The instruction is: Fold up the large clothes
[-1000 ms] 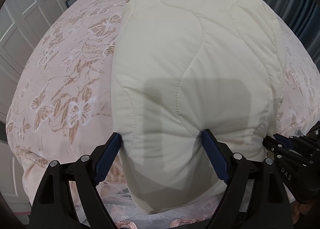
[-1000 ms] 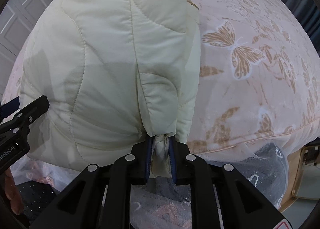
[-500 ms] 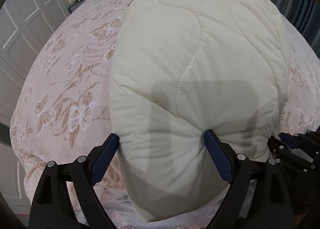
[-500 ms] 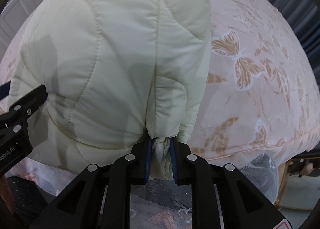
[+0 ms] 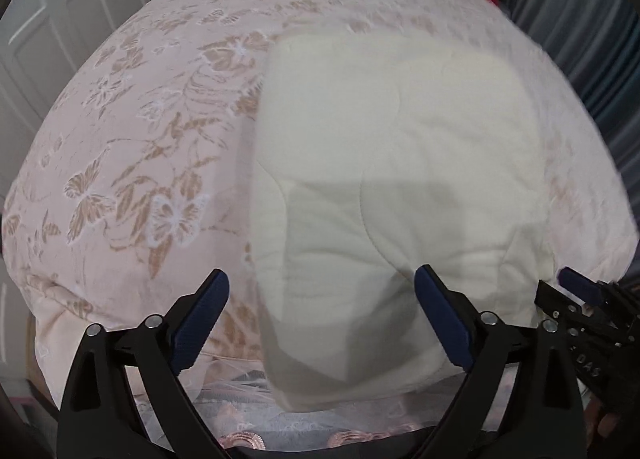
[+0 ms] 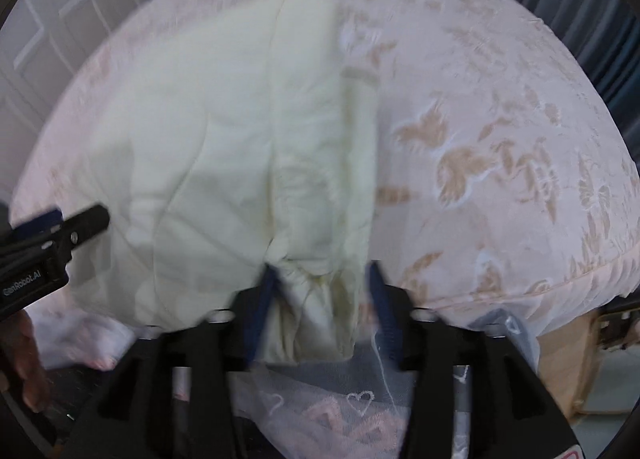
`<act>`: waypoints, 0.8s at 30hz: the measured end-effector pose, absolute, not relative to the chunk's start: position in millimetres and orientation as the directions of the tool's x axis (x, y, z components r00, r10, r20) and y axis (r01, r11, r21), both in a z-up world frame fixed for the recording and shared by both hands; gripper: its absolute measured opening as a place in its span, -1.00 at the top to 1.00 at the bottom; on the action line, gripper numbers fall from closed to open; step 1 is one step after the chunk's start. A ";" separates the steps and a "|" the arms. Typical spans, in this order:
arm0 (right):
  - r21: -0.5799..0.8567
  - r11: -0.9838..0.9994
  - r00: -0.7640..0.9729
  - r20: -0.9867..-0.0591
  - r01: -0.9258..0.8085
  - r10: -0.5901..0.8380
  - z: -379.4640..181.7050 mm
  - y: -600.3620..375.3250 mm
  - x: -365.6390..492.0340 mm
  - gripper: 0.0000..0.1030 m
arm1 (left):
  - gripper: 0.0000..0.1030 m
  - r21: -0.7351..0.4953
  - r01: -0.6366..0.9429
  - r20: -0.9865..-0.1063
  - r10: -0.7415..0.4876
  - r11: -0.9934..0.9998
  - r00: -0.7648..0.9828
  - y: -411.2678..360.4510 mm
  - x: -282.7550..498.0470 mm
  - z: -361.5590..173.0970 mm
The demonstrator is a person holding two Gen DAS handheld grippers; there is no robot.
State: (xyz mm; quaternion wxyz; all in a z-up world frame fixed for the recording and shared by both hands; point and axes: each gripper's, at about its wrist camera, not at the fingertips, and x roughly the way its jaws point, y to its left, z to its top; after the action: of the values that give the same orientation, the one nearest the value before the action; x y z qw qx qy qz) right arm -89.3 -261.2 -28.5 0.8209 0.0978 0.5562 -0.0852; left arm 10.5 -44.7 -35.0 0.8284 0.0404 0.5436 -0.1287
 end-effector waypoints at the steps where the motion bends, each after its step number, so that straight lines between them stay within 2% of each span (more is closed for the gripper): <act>1: 0.081 0.963 0.388 -0.922 0.256 -0.025 -24.0 -265.2 -87.3 -0.36 | -0.88 -0.098 0.242 -0.908 -0.187 0.965 0.376 -38.5 15.5 -31.4; 5: 0.097 0.960 0.345 -0.939 0.262 0.001 -39.9 -279.5 -70.1 -0.48 | -0.89 -0.142 0.184 -0.912 -0.201 0.973 0.357 -19.5 36.3 -37.5; 10: 0.122 0.955 0.309 -0.950 0.271 0.033 -58.6 -279.4 -63.9 -0.60 | -0.91 -0.122 0.200 -0.924 -0.185 0.972 0.335 -19.7 42.3 -47.6; 15: 0.133 0.952 0.296 -0.954 0.276 0.047 -63.9 -278.5 -64.3 -0.60 | -0.91 -0.060 0.241 -0.919 -0.148 0.969 0.365 -31.6 37.0 -48.0; 24: 0.145 0.948 0.277 -0.959 0.284 0.063 -77.0 -283.1 -58.0 -0.66 | -0.91 -0.072 0.256 -0.925 -0.161 0.964 0.345 -40.4 41.9 -58.1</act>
State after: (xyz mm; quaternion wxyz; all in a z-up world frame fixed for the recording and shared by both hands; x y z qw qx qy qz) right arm -58.0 -283.1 -77.0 0.7857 0.1453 0.5971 -0.0701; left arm 41.9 -40.4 -58.1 0.8189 0.0428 0.5581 -0.1272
